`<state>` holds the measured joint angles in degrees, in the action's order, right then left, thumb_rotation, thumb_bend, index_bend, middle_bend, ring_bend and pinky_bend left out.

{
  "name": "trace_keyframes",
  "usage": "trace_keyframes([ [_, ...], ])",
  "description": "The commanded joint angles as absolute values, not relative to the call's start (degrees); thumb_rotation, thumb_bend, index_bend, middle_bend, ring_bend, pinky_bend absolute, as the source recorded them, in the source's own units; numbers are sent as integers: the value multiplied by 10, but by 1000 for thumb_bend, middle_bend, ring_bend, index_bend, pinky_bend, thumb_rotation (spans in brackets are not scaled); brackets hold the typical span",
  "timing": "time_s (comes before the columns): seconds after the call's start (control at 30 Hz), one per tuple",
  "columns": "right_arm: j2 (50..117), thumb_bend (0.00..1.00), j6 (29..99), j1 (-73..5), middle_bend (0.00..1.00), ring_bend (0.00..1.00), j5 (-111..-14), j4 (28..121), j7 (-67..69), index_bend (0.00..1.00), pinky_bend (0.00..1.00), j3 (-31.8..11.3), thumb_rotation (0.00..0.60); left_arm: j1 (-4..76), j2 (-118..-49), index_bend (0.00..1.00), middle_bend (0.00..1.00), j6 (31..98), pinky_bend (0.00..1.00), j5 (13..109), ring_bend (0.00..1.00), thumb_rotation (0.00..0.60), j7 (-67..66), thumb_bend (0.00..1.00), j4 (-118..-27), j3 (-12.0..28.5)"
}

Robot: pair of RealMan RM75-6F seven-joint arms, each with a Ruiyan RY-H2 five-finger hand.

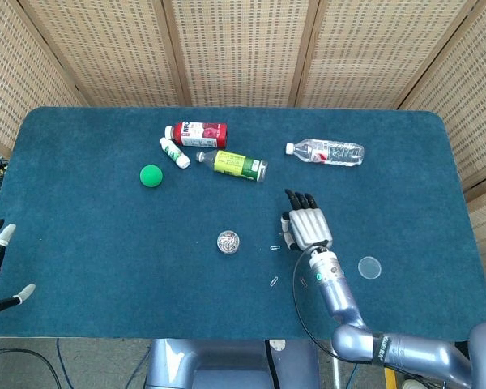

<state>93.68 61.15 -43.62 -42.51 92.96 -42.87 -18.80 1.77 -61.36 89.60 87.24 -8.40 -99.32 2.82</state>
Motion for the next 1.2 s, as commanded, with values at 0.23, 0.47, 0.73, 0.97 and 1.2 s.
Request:
trace_keyframes([
  [0.23, 1015, 523, 554, -545, 0, 0, -353, 837, -488, 641, 0, -204, 600, 29, -617, 0, 0, 874, 0, 838, 0, 600, -85, 0, -987, 42],
  [0.47, 1060, 524, 524, -603, 0, 0, -324, 773, -485, 641, 0, -214, 600, 37, -620, 0, 0, 858, 0, 810, 0, 600, -89, 0, -981, 51],
  [0.73, 1073, 523, 519, -621, 0, 0, -316, 760, -466, 642, 0, -205, 600, 42, -622, 0, 0, 849, 0, 800, 0, 600, -92, 0, -978, 53],
  [0.97, 1079, 524, 525, -631, 0, 0, -313, 758, -457, 642, 0, -196, 600, 43, -622, 0, 0, 850, 0, 799, 0, 600, -91, 0, -978, 52],
  [1.2, 1073, 218, 531, -635, 0, 0, -312, 767, -451, 496, 0, -188, 600, 42, -620, 0, 0, 853, 0, 801, 0, 600, -87, 0, -978, 51],
])
